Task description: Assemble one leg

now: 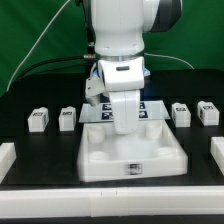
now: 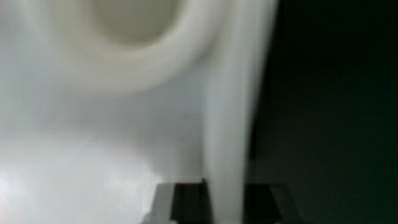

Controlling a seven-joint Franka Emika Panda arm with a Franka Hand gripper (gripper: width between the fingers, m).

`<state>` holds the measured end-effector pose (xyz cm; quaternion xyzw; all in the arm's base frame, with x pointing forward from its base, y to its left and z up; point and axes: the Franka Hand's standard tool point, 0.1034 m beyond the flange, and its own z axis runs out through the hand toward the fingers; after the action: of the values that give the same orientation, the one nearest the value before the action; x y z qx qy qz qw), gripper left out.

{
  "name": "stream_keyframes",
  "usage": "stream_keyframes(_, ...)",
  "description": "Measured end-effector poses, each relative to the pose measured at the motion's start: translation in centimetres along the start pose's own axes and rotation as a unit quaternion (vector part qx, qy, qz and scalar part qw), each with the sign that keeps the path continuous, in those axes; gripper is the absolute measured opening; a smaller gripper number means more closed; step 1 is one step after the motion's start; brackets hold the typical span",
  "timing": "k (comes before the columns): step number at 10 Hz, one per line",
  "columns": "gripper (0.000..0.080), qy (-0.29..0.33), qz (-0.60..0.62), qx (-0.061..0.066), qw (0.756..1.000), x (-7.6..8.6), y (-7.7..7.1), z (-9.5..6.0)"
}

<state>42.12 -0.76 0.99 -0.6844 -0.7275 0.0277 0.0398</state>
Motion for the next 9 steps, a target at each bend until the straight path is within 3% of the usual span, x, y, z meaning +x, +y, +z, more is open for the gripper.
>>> stream_keyframes(9,0.0067,0.000,0.009,-0.008,1.000,0.36,0.55,-0.25)
